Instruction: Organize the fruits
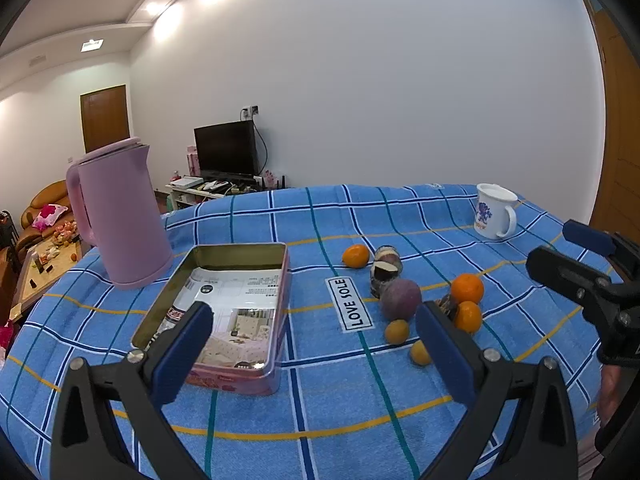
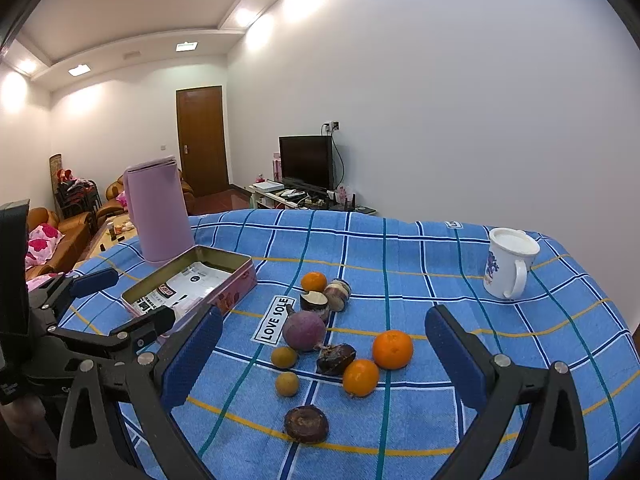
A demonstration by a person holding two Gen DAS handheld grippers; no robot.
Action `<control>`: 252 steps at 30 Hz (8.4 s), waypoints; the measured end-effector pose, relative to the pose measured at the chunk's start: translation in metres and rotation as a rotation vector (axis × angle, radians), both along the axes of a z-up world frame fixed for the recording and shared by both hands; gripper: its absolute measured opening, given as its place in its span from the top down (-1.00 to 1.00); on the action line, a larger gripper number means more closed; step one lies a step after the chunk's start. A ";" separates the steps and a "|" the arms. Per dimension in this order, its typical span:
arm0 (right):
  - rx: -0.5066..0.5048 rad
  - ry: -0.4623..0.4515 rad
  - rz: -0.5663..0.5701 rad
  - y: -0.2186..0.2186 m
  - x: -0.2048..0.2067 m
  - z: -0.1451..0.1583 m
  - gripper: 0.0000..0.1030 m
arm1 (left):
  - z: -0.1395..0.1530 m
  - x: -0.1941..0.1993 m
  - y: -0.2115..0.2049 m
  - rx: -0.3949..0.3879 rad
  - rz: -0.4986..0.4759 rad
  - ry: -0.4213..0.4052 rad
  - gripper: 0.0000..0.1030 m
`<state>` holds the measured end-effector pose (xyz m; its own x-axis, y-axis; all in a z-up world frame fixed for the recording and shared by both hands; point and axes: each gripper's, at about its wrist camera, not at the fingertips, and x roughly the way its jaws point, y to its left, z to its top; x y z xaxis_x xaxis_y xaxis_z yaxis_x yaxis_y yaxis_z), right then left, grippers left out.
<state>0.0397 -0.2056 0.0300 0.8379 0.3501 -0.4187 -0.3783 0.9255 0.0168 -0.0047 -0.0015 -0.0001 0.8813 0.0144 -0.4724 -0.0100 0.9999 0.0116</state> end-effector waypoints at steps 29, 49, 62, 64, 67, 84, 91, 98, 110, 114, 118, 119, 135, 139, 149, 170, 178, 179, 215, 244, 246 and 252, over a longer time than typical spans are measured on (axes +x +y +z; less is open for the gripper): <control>0.011 0.021 0.006 0.000 0.001 -0.004 -0.98 | -0.002 0.001 0.000 0.002 -0.003 -0.002 -1.00; 0.010 0.037 0.011 0.002 0.004 -0.009 -0.98 | -0.004 0.001 0.001 0.002 -0.001 0.000 -1.00; 0.006 0.069 0.011 -0.002 0.005 -0.028 -0.98 | -0.017 0.007 0.000 0.010 0.001 0.025 -1.00; 0.010 0.083 0.020 -0.004 0.005 -0.036 -0.98 | -0.024 0.009 -0.001 0.028 0.013 0.030 -1.00; 0.000 0.109 0.029 -0.005 0.004 -0.051 -0.98 | -0.037 0.013 -0.002 0.048 0.027 0.056 -1.00; -0.029 0.350 0.123 0.009 0.029 -0.108 -0.19 | -0.064 0.027 -0.007 0.001 -0.022 0.140 -0.98; 0.002 0.408 0.148 0.007 0.035 -0.115 0.19 | -0.064 0.030 -0.018 0.004 -0.058 0.159 -0.81; -0.004 0.312 0.032 -0.018 0.026 -0.105 0.19 | -0.067 0.043 -0.042 -0.013 -0.113 0.204 -0.75; 0.013 0.279 -0.027 -0.045 0.032 -0.101 0.19 | -0.085 0.077 -0.083 -0.036 -0.177 0.340 -0.02; 0.011 0.273 -0.019 -0.043 0.030 -0.101 0.19 | -0.094 0.084 -0.086 -0.060 -0.194 0.396 0.19; 0.013 0.265 -0.015 -0.043 0.029 -0.100 0.19 | -0.094 0.083 -0.083 -0.065 -0.197 0.396 0.47; 0.011 0.260 -0.012 -0.043 0.029 -0.100 0.19 | -0.094 0.082 -0.082 -0.065 -0.197 0.395 0.47; -0.045 0.213 0.073 -0.011 0.027 -0.077 0.19 | -0.072 0.064 -0.052 -0.038 -0.162 0.276 0.47; -0.052 0.193 0.106 0.001 0.033 -0.066 0.19 | -0.065 0.060 -0.038 -0.033 -0.126 0.235 0.47; -0.073 0.129 0.185 0.039 0.052 -0.037 0.19 | -0.045 0.058 0.011 -0.021 -0.029 0.157 0.47; -0.046 0.100 0.295 0.108 0.095 0.002 0.19 | -0.024 0.075 0.087 0.019 0.102 0.103 0.47; -0.042 0.131 0.319 0.133 0.115 -0.004 0.19 | -0.027 0.089 0.107 0.027 0.121 0.127 0.47; -0.046 0.132 0.321 0.138 0.118 -0.005 0.19 | -0.028 0.091 0.109 0.032 0.125 0.129 0.47; -0.118 0.288 0.369 0.211 0.168 -0.072 0.19 | -0.051 0.143 0.139 0.076 0.130 0.236 0.47; -0.186 0.271 0.394 0.227 0.158 -0.080 0.18 | -0.066 0.152 0.138 0.090 0.131 0.277 0.47; -0.186 0.271 0.393 0.227 0.158 -0.080 0.18 | -0.067 0.152 0.138 0.091 0.130 0.279 0.47; -0.199 0.266 0.393 0.227 0.156 -0.081 0.18 | -0.069 0.153 0.139 0.092 0.131 0.286 0.47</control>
<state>0.1962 0.0218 -0.0506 0.5149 0.5089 -0.6899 -0.7049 0.7093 -0.0028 0.1480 0.1371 -0.0686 0.7011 0.1732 -0.6917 -0.1223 0.9849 0.1227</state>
